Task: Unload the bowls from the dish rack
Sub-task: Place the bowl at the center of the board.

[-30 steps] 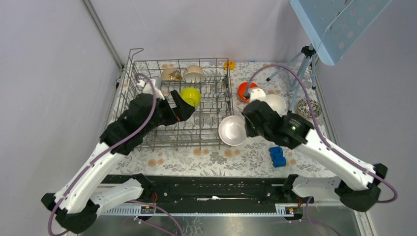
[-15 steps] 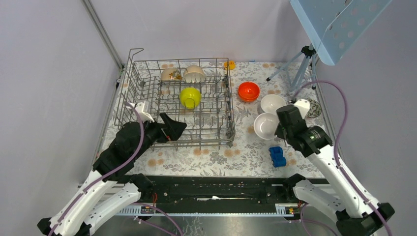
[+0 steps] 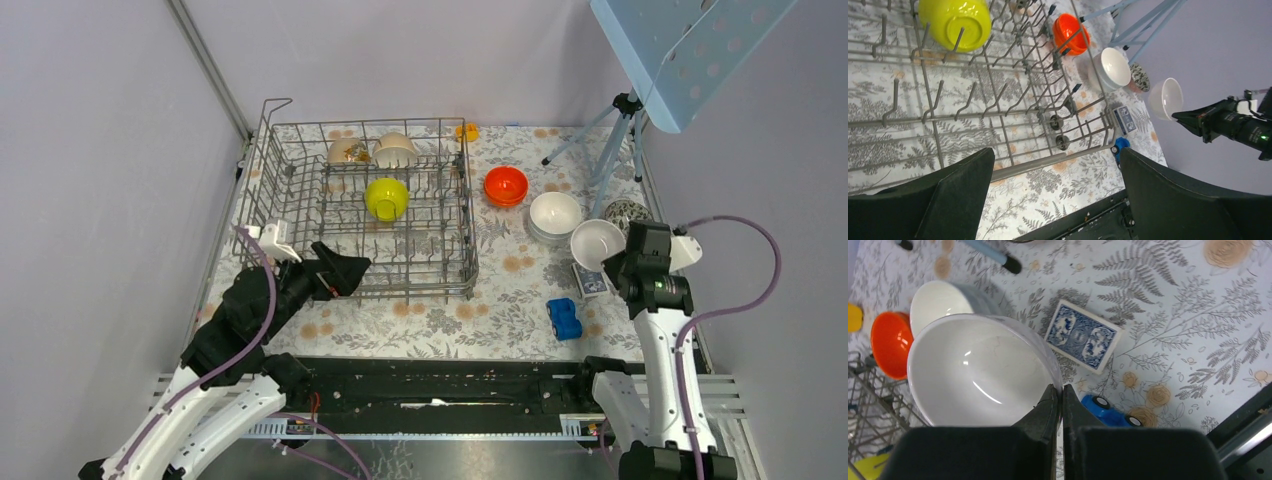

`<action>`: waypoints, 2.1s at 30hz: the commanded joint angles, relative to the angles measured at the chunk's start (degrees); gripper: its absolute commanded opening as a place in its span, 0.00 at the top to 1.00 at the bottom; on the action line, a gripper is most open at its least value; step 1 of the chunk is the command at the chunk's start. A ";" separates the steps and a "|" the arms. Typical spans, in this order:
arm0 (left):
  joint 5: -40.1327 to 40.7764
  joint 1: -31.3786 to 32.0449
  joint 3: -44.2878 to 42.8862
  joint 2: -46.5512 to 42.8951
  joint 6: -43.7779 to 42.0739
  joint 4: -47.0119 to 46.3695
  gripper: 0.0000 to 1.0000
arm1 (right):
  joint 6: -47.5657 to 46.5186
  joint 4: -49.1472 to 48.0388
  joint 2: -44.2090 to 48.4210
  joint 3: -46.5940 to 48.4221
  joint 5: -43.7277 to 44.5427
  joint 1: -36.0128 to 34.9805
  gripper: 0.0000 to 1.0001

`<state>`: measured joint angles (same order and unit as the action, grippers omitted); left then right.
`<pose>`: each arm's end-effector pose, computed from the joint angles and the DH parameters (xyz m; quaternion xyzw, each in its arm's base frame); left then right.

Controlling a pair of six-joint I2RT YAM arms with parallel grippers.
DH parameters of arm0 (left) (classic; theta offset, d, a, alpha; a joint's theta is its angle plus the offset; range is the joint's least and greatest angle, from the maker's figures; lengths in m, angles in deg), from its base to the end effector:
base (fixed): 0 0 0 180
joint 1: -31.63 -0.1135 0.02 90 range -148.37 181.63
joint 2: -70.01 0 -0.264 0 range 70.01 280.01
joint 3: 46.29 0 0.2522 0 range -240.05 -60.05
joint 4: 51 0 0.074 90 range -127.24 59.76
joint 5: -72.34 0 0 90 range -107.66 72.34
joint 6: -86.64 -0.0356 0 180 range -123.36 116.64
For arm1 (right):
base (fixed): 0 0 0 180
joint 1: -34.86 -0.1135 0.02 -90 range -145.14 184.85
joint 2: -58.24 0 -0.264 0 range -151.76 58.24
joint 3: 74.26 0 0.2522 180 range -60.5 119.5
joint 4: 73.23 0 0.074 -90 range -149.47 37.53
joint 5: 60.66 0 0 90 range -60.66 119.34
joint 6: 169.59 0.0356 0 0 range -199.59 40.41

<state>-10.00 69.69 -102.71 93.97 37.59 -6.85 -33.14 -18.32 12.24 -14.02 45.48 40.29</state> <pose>0.0805 -0.0570 0.3339 -0.0617 0.7724 -0.3608 0.5190 0.1615 -0.0253 0.2949 0.4463 0.7835 0.0253 0.4317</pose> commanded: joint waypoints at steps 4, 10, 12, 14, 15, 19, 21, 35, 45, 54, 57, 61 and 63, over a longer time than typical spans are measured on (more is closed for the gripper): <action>0.98 -0.11 2.17 0.90 3.54 -0.69 0.01 | 9.19 1.52 2.80 -2.95 8.84 5.70 1.00; 1.56 -0.14 4.53 2.26 6.77 -2.20 0.01 | 15.85 5.94 -1.60 -2.18 17.27 7.74 1.00; 1.69 -0.11 4.84 3.12 7.14 -2.59 0.01 | 16.19 5.48 -2.25 -2.00 19.36 8.56 1.00; 1.62 -0.10 4.73 4.28 7.59 -2.70 0.01 | 16.27 4.60 -3.24 -2.00 20.06 9.95 1.00; 1.49 -0.10 4.81 4.79 7.77 -2.68 0.01 | 16.26 4.08 -3.95 -2.01 20.13 10.87 1.00; 2.18 -0.14 6.57 6.23 8.09 -3.46 0.01 | 14.70 1.12 -7.22 -1.82 19.86 14.43 1.00; 2.02 -0.10 6.71 7.13 8.05 -3.35 0.01 | 13.57 -0.34 -8.49 -2.35 19.26 16.76 1.00; 3.46 -0.13 6.51 5.48 7.52 -2.96 0.01 | 14.94 -14.11 -14.36 -8.14 10.28 23.93 1.00; 3.08 -0.10 5.33 9.26 6.56 -2.38 0.01 | 15.68 -17.21 -19.55 -8.42 7.94 26.81 1.00; 2.36 -0.11 6.09 10.24 6.52 -3.31 0.01 | 15.20 -18.83 -23.69 -7.98 5.85 26.88 1.00; 2.87 -0.11 6.34 10.26 6.59 -3.33 0.01 | 15.15 -19.19 -24.67 -7.94 5.47 26.87 1.00; 3.47 -0.10 6.37 10.67 6.69 -3.34 0.01 | 14.66 -19.26 -25.67 -7.62 5.31 26.87 1.00; 3.07 -0.10 6.37 10.79 6.60 -3.39 0.01 | 14.41 -19.18 -26.07 -7.55 5.31 26.89 1.00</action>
<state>-7.35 69.69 -98.29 102.50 44.47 -16.53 -18.89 -36.14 -13.13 -22.81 50.64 66.86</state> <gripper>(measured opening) 0.987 0.032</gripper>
